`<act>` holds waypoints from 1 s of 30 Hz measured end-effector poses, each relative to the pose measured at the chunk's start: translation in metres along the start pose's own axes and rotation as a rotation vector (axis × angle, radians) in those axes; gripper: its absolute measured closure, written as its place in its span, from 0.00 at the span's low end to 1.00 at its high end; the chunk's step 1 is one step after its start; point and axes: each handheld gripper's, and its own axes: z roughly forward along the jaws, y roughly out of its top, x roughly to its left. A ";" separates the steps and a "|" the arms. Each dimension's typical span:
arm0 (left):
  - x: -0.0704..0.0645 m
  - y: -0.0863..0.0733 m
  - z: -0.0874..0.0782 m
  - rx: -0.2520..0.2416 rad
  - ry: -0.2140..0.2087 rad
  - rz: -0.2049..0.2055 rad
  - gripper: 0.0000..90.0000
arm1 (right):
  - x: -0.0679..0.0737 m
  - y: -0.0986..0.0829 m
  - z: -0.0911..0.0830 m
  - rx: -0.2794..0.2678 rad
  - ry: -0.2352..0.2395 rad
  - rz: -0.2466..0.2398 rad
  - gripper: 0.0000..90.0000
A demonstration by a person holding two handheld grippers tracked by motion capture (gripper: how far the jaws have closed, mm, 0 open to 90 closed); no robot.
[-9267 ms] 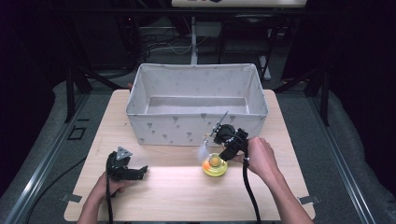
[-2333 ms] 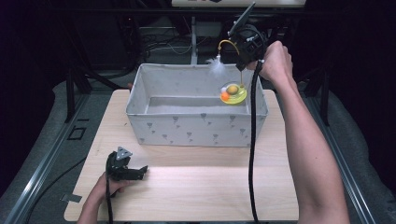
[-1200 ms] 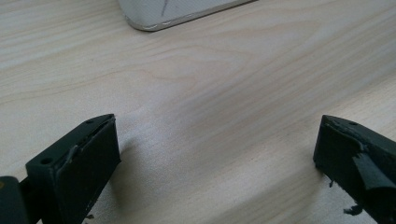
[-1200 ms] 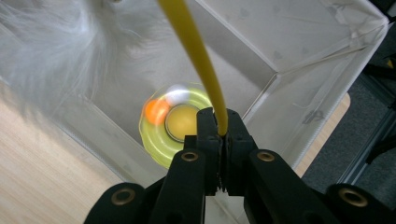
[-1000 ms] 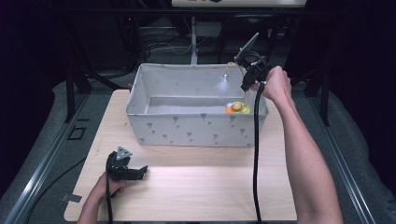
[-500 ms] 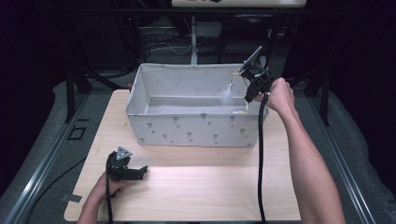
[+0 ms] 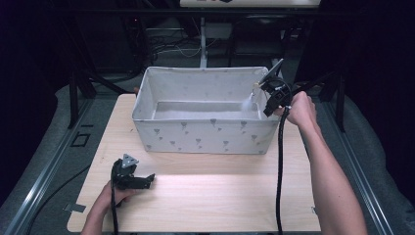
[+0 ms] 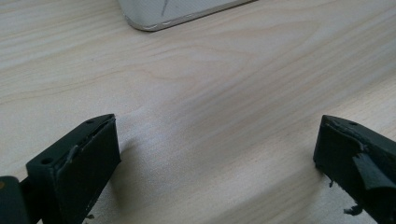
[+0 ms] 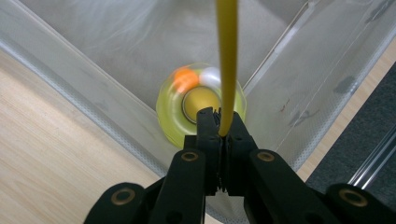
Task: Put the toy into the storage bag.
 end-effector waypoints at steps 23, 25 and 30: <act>0.000 0.000 0.000 -0.001 0.000 0.000 0.00 | -0.006 0.004 0.043 0.109 0.059 0.081 0.98; 0.000 0.000 0.000 0.000 0.000 0.000 0.00 | -0.007 0.003 0.045 0.106 0.062 0.093 0.98; 0.000 0.000 0.000 0.000 0.000 0.000 0.00 | -0.007 0.004 0.045 0.105 0.061 0.098 0.97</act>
